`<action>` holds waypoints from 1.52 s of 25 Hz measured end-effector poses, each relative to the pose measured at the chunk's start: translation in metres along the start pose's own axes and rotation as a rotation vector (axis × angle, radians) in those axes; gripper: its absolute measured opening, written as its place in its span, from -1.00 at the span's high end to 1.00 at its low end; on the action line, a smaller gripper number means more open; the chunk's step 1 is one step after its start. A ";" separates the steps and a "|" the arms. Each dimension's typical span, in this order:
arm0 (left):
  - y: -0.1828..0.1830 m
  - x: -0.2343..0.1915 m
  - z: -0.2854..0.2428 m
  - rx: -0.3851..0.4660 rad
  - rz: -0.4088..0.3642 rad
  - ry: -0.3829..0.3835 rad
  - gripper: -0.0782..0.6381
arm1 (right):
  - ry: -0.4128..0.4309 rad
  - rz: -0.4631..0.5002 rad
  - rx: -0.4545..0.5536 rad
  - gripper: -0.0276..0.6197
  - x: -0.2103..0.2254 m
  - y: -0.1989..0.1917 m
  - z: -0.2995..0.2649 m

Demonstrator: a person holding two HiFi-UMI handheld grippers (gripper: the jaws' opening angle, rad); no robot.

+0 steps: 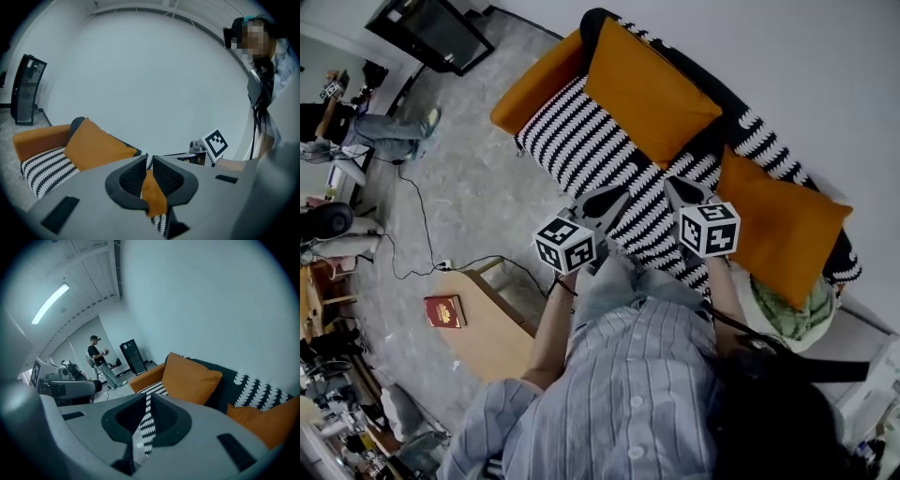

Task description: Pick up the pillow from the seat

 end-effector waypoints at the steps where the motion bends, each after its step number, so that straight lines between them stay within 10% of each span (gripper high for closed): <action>1: 0.000 0.000 -0.002 -0.015 -0.007 -0.008 0.69 | -0.011 -0.009 0.003 0.80 0.002 0.000 0.001; 38: 0.103 -0.213 -0.109 -0.222 -0.106 -0.290 0.69 | -0.421 -0.237 0.148 0.80 0.058 0.070 -0.083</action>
Point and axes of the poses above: the fingertips, and each gripper's own axes: z backward along the fingers, x to its right, y out of its top, the point moved 8 cm from there along z, backward along the fingers, and after that the axes turned 1 degree about -z, right-handed, at the moved point
